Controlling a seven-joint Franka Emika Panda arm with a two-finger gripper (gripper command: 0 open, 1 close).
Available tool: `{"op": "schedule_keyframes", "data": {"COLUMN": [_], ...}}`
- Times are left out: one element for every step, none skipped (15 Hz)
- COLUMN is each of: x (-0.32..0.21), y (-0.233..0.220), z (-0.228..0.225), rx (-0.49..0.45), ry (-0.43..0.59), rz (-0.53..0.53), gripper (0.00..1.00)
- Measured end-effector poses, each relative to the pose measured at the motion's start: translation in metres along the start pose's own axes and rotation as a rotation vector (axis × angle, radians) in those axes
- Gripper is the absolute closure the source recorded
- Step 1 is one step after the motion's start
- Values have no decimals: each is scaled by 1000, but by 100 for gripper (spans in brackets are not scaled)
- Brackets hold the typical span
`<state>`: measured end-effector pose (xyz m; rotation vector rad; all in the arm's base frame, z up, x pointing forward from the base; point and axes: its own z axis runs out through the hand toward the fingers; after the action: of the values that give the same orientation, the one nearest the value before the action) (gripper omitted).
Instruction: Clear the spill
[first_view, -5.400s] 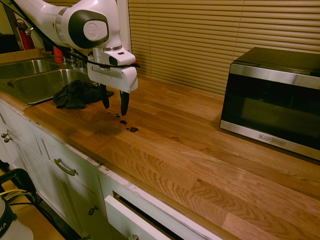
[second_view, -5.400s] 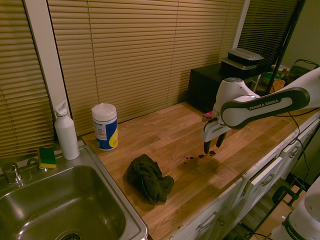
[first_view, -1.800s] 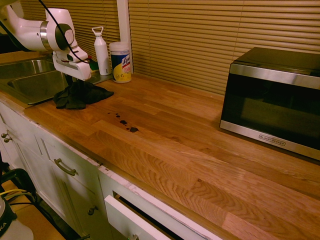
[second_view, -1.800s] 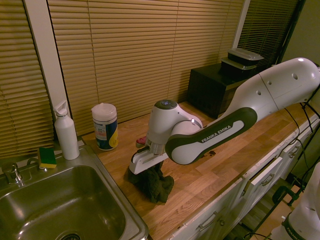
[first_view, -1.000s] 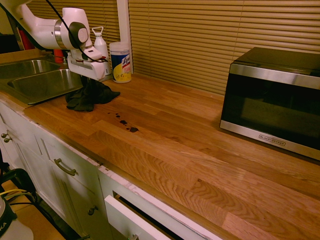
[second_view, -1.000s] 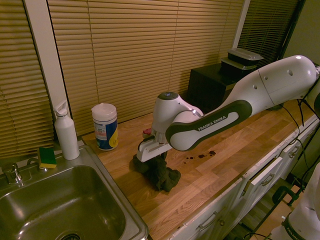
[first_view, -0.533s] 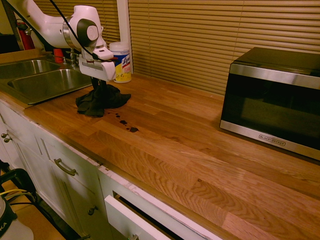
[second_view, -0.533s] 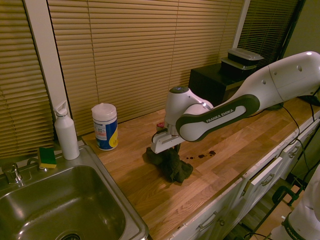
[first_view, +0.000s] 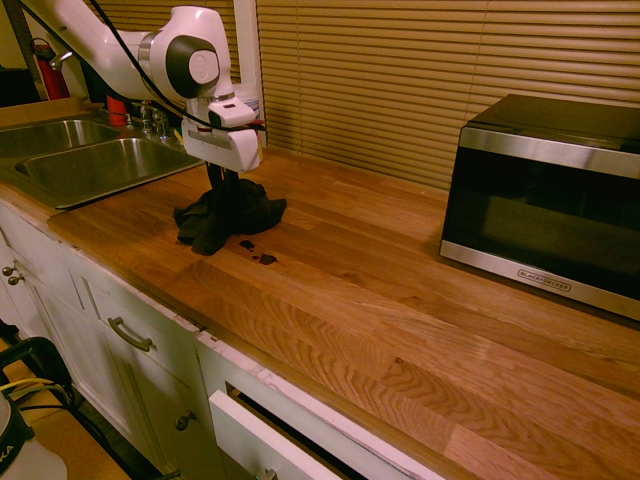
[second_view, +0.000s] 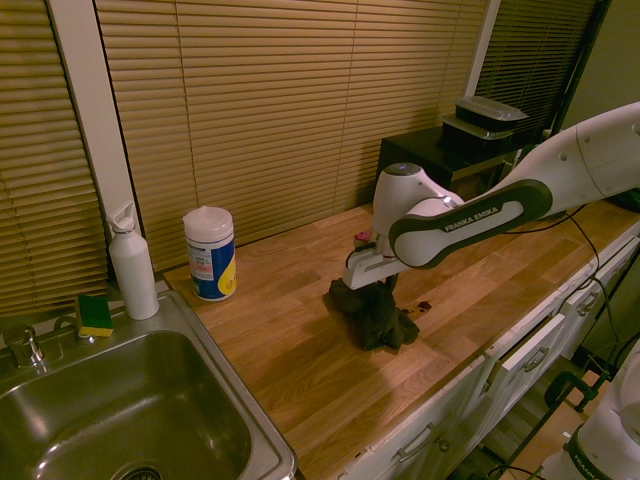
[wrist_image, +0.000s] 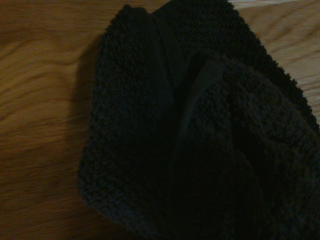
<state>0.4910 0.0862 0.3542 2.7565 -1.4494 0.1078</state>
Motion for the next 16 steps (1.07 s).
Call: {"op": "schedule_keyframes", "data": {"x": [9,19,29,40,52,64,76,87,97,106,116,124,133,141,148,154], "y": [9,17,26,35,45,56,67,78,88,98,107,115,124,133,141,147], "z": [3,5,6,7,8,9,10,11,12,12,13,14,14,15,15,16], "rx": [3,6,10,10,11,11,12,13,14,16,17,18,19,23,28,32], "ry": [-2,-7,-11,-13,-14,-16,-20,-25,-30,-34,-36,-38,-40,-44,-50,-54], "rz": [9,18,27,35,44,53,64,74,84,92,100,106,115,125,136,144], "gripper": [100,100,100,100,100,100,100,100,100,100,100,100,100,100,100,100]}}
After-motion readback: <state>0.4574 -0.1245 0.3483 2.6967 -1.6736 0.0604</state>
